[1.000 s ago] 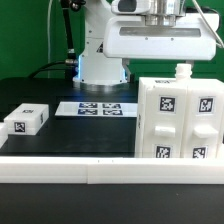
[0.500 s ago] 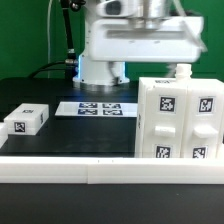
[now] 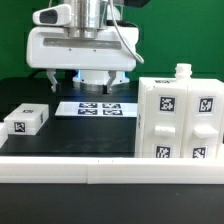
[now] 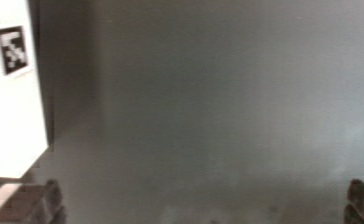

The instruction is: Assemble cabinet

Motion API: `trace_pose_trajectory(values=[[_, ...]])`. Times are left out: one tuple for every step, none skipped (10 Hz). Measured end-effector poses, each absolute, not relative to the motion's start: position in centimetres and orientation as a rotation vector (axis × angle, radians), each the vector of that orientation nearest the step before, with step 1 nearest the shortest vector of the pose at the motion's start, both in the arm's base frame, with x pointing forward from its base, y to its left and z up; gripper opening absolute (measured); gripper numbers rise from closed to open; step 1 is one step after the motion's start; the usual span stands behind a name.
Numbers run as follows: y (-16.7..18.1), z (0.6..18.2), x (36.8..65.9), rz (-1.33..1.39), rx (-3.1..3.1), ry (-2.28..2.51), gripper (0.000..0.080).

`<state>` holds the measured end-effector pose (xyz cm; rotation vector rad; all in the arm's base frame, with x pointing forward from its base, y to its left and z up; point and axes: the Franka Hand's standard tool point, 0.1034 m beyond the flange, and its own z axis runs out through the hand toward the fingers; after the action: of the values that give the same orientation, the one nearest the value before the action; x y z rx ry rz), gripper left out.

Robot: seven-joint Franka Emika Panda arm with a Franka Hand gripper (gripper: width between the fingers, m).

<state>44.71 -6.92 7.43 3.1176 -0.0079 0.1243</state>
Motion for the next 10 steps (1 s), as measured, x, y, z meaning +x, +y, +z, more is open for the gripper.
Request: trace_pose_trajectory(values=[[-7.4,7.4,44.6,0.124,3.116,-0.01,0.0797],[-8.1,7.4,44.5,0.123,3.114,0.003,0.0797],[-9.0,7.4,44.4,0.123,3.112,-0.005,0.0797],[-9.7,7.4,44.2,0.119,3.109,0.006,0.0797],[-11.7,6.8,43.4,0.101,3.108,0.097,0.0797],[-13.7,6.1,42.5,0.086,3.108,0.073,0.0797],[-15.0,5.6,41.8,0.069,3.106,0.093,0.0797],[-16.3,5.2,41.4,0.057,3.106,0.087,0.0797],[-17.0,5.0,41.2,0.053,3.104,0.084,0.0797],[-17.4,4.9,41.1,0.049,3.103,0.097,0.0797]])
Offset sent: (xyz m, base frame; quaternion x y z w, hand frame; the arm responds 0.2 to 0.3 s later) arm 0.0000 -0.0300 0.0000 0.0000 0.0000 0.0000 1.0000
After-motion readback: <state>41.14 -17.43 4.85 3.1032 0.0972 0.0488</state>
